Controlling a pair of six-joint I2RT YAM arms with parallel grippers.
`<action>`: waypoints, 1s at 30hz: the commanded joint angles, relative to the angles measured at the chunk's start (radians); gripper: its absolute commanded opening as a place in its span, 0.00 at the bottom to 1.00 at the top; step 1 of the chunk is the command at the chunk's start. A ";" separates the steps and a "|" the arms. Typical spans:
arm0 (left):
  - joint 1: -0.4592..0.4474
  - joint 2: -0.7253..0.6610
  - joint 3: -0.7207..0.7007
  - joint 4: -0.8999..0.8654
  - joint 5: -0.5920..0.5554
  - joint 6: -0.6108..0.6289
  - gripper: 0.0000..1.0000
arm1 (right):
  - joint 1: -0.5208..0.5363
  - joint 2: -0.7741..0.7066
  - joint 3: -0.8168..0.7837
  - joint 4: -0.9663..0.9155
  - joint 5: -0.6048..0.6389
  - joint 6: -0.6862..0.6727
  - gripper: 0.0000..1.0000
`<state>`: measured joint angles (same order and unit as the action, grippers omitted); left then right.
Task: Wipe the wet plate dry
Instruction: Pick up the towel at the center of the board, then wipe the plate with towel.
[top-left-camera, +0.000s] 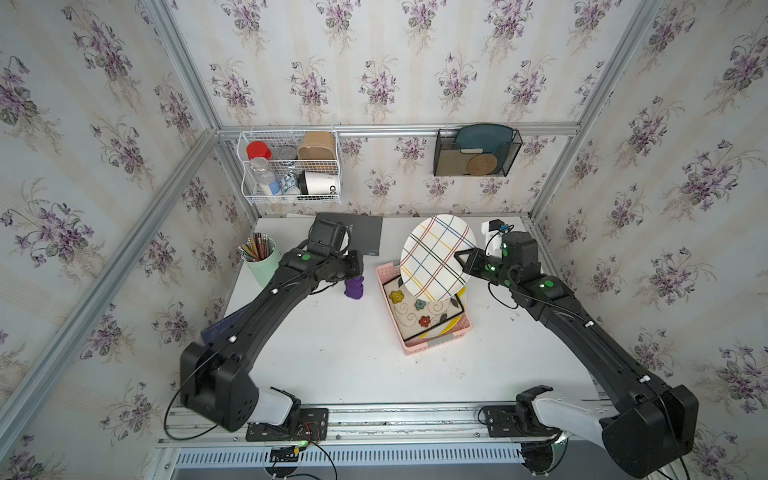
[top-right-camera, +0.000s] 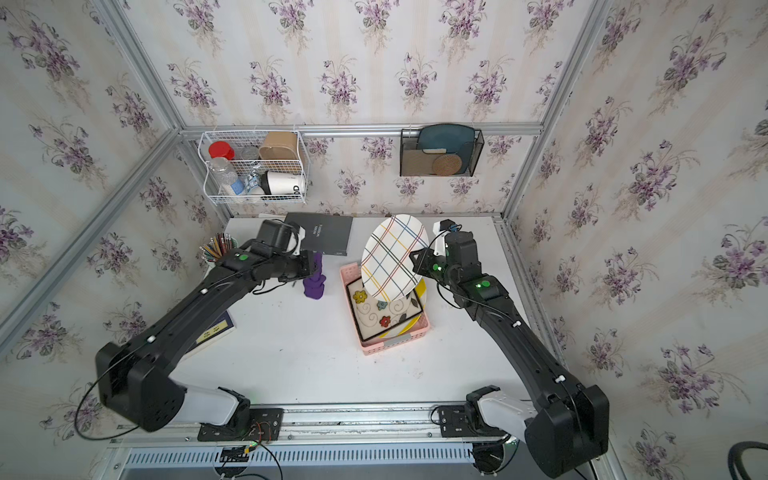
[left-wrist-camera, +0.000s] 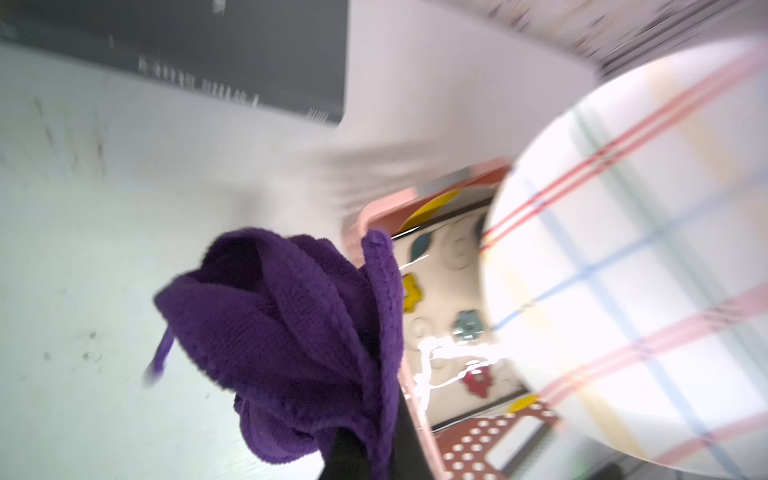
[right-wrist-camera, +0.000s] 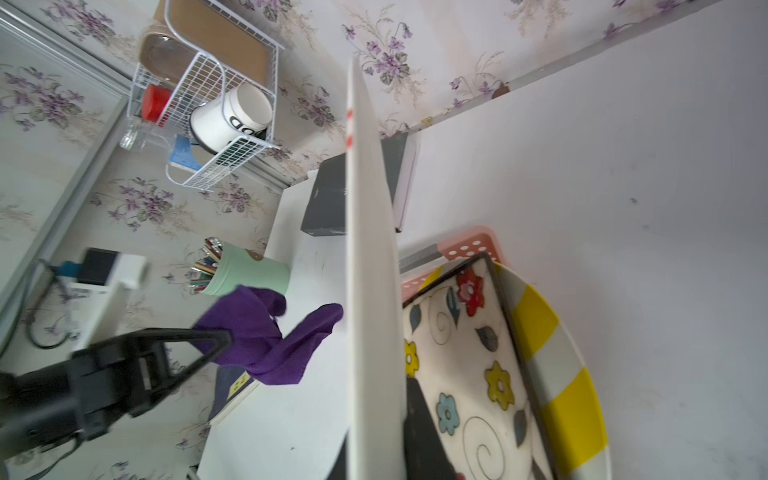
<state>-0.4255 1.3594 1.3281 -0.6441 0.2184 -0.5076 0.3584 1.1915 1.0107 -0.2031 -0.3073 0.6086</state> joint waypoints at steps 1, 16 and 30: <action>-0.009 -0.035 0.027 0.040 0.039 -0.034 0.00 | 0.016 0.037 0.011 0.227 -0.109 0.129 0.00; -0.097 0.152 0.168 0.111 0.267 -0.019 0.00 | 0.093 0.195 0.128 0.523 -0.141 0.361 0.00; -0.101 0.219 0.303 0.102 0.164 -0.009 0.00 | 0.083 0.242 0.091 0.744 -0.133 0.529 0.00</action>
<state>-0.5491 1.5795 1.6047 -0.4820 0.5171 -0.5594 0.4538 1.4578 1.1297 0.3351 -0.4316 1.0267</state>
